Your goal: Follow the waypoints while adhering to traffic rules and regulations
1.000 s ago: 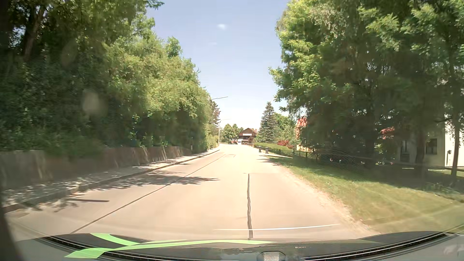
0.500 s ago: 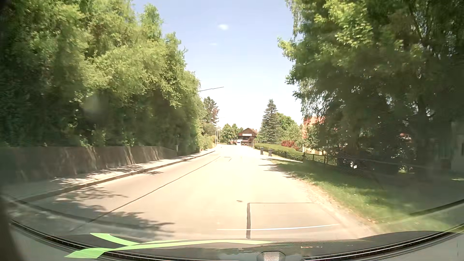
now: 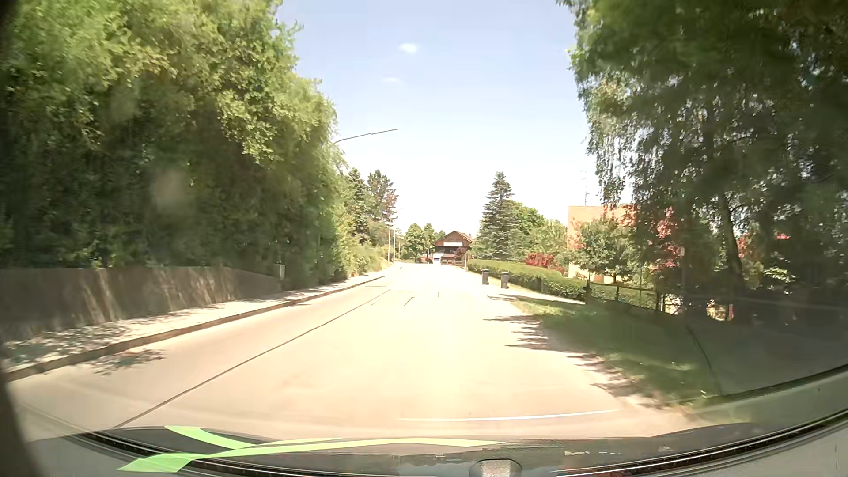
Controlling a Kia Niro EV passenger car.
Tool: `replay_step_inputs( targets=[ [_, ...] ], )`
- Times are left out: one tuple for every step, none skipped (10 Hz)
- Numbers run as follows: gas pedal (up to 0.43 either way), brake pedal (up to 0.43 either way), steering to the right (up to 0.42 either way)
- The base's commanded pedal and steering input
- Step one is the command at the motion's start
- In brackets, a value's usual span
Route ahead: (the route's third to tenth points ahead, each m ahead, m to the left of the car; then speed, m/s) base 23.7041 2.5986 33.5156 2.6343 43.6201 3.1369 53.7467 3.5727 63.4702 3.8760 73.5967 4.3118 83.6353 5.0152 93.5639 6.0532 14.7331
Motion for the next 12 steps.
replay_step_inputs(
  targets=[
    [0.169, 0.0, -0.002],
    [0.169, 0.0, -0.002],
    [0.177, 0.0, -0.002],
    [0.189, 0.0, -0.002],
    [0.189, 0.0, -0.002],
    [0.189, 0.0, -0.002],
    [0.189, 0.0, -0.002],
    [0.189, 0.0, -0.002],
    [0.189, 0.0, -0.003],
    [0.189, 0.0, -0.003],
    [0.189, 0.0, -0.004],
    [0.189, 0.0, -0.004]
  ],
)
